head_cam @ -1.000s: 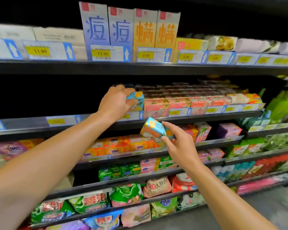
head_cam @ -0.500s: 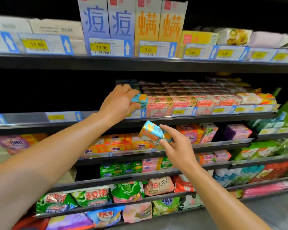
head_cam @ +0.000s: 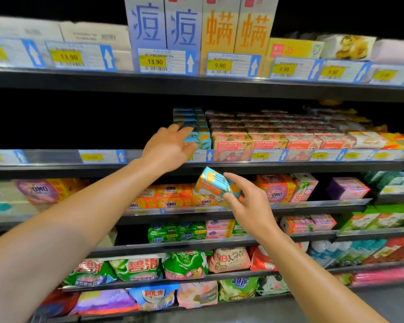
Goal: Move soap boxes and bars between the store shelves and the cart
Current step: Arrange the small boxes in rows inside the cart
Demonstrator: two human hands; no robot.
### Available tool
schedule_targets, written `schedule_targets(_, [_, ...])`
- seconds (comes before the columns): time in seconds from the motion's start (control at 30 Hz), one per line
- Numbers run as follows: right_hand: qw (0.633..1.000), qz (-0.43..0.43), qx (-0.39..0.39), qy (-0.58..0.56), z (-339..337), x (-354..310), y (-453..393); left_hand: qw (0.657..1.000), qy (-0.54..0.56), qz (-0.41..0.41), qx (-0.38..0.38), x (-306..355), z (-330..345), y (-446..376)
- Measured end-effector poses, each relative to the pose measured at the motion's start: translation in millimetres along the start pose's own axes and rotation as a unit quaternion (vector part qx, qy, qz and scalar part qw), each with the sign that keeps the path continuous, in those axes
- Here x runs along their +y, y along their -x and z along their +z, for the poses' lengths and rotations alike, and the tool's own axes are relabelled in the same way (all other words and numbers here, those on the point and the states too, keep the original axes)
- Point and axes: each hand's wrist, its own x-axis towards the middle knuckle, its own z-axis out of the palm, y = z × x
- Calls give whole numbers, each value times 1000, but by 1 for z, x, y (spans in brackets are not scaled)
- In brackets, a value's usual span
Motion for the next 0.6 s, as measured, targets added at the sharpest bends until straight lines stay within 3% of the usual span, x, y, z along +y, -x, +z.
schedule_targets(0.17, [1000, -3, -2, -9, 7, -5, 0, 998, 3, -21, -61, 4, -4, -6])
schedule_targets(0.33, [1000, -6, -7, -14, 14, -9, -1, 998, 27, 7, -60, 5, -6, -4])
schedule_targets(0.47, [1000, -7, -13, -19, 16, -10, -1, 996, 42, -59, -42, -1, -14, -10])
schedule_targets(0.6, [1000, 0, -7, -17, 17, -8, -2, 997, 29, -16, -74, 1, -12, -7])
